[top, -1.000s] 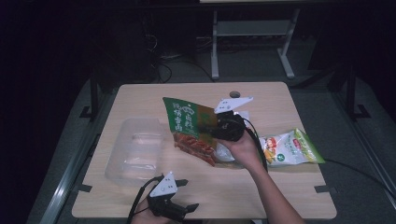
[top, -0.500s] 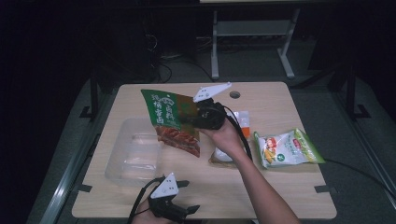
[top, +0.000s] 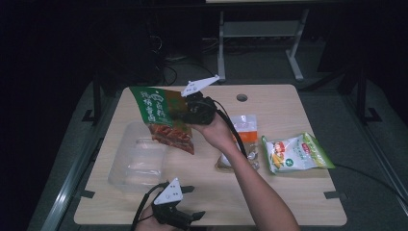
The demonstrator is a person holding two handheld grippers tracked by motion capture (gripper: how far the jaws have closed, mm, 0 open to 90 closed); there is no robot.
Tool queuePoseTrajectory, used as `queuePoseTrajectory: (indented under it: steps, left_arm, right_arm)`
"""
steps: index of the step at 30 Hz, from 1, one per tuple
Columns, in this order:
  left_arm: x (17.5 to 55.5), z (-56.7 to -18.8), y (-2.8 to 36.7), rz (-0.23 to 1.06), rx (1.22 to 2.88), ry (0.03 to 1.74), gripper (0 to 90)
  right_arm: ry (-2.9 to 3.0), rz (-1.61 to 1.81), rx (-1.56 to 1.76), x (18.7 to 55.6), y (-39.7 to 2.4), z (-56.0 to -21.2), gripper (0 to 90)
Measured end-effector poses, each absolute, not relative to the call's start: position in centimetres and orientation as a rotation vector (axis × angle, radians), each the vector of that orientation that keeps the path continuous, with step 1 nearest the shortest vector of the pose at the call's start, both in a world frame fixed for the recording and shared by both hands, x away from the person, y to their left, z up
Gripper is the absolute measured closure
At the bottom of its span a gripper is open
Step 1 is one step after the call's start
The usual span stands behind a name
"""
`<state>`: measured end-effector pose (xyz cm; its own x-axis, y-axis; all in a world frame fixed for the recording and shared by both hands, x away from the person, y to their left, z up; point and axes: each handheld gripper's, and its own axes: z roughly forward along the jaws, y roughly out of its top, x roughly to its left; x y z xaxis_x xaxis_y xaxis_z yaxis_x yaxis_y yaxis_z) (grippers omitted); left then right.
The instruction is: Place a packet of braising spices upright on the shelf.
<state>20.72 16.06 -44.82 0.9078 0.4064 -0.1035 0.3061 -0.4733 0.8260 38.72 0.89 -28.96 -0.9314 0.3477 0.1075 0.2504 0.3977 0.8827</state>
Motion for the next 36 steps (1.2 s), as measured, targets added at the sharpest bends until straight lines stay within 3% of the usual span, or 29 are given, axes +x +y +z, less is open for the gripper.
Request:
queuePoseTrajectory:
  steps: [15, 36]
  left_arm:
    - [21.0, -44.7, 16.4, 0.137, 2.077, 0.514, 16.0]
    - [21.1, -44.7, 16.5, 0.129, 2.081, 0.525, 15.9]
  right_arm:
    - [2.564, 1.576, 0.478, 41.1, 6.9, -29.1, 89.6]
    - [2.580, 1.560, 0.507, 44.5, 11.0, -33.6, 89.5]
